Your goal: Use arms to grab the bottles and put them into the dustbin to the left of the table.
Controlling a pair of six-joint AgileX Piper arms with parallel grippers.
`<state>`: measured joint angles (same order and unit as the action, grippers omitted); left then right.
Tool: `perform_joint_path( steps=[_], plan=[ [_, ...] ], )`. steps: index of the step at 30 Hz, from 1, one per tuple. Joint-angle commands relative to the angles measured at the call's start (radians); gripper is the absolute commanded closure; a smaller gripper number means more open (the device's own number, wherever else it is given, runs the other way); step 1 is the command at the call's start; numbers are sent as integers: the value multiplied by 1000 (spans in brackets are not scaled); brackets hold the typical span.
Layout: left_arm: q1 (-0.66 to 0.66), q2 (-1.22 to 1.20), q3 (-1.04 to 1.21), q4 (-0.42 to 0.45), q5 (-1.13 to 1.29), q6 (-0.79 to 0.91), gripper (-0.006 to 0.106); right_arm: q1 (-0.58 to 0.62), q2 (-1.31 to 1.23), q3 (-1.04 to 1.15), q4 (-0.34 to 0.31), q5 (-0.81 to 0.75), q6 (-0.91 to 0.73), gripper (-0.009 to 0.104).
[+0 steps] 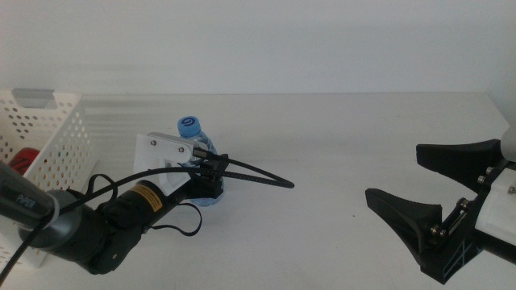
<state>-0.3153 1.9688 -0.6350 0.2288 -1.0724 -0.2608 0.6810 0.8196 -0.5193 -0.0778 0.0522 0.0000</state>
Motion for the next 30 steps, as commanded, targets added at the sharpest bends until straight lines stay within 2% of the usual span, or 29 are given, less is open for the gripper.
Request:
perform_joint_path(
  steps=[1,4,10,17,26,30],
  plan=[
    [-1,-49,-8,-11,-128,-34,91,4,-8,-28,-3,-69,-5,25],
    [-1,-84,17,2,-106,-34,106,4,-8,-28,-3,-69,-5,25],
    [-1,-262,54,14,87,-28,105,4,-8,-28,-3,-69,-5,25],
    [-1,-525,54,96,400,-31,105,4,-8,-28,-3,-69,-5,25],
    [-1,-803,50,79,728,-86,105,4,-8,-28,-3,-69,-5,25],
    [-1,-901,16,79,964,-109,105,4,-8,-28,-3,-69,-5,25]
  ],
)
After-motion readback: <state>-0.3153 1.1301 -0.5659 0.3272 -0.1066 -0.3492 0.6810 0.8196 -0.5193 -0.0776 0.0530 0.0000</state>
